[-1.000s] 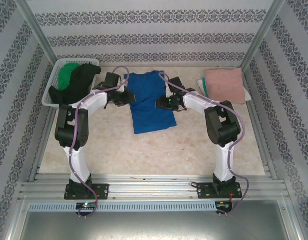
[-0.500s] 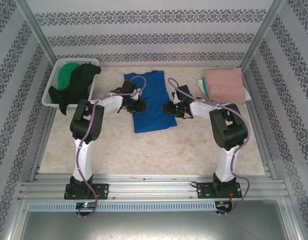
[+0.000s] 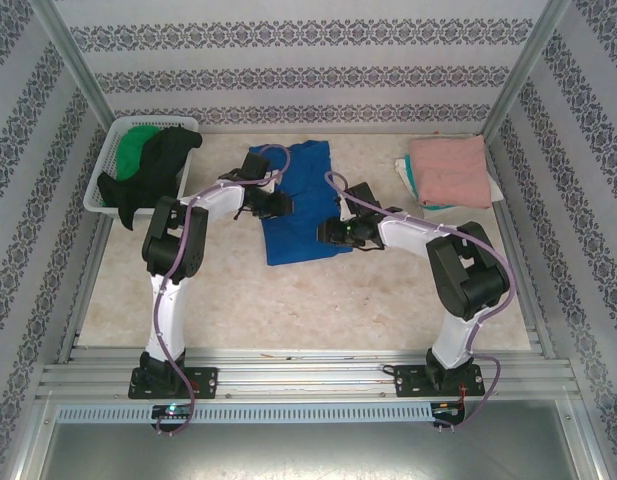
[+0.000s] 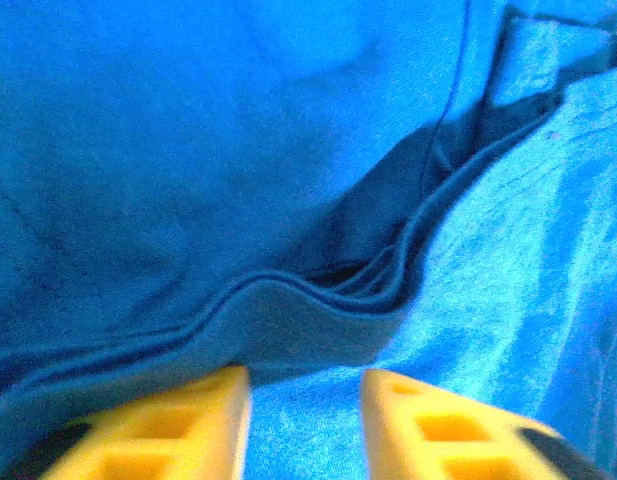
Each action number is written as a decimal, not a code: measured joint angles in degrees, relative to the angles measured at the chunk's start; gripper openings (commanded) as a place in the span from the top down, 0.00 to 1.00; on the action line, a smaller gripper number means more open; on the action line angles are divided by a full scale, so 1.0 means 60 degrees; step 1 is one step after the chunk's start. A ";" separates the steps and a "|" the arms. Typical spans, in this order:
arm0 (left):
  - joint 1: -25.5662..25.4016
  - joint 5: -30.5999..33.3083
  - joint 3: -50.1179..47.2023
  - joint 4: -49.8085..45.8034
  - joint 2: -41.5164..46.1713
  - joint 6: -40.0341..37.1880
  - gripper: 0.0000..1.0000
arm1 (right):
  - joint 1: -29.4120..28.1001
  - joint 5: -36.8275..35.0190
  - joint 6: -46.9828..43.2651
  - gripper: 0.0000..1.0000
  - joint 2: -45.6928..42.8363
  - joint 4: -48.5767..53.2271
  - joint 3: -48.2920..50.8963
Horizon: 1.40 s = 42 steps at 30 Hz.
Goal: Fold and stack the t-shirts
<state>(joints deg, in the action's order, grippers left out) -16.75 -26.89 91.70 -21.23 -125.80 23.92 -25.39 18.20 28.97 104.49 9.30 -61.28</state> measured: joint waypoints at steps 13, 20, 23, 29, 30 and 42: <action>0.0124 0.0834 -0.4229 0.0561 0.5515 0.0087 0.46 | -0.1257 -0.1031 0.0433 0.55 0.0401 -0.0430 0.0153; 0.0127 0.1147 -0.5985 0.0685 0.6670 0.0084 0.38 | -0.2517 -0.1934 0.1260 0.55 -0.0069 -0.0459 0.0699; 0.0127 0.1137 -0.6623 0.0703 0.6921 0.0117 0.35 | -0.3024 -0.2153 0.1588 0.55 -0.0321 -0.0390 0.0958; 0.0047 0.0845 -0.7785 0.1180 0.7657 0.0295 0.30 | -0.3501 -0.2182 0.1905 0.55 -0.0721 0.0306 0.1064; 0.0007 0.0801 -0.7876 0.1253 0.7675 0.0299 0.29 | -0.3501 -0.2189 0.1905 0.54 -0.0845 0.0521 0.1075; -0.0062 0.0852 -0.7672 0.1810 0.5810 0.0120 0.48 | -0.3322 -0.2892 0.2014 0.54 -0.2299 0.1494 0.1045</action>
<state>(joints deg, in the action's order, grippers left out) -17.12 -21.78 45.67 -10.37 -90.94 24.64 -45.32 0.84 41.06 90.70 18.26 -55.00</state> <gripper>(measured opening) 0.574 0.468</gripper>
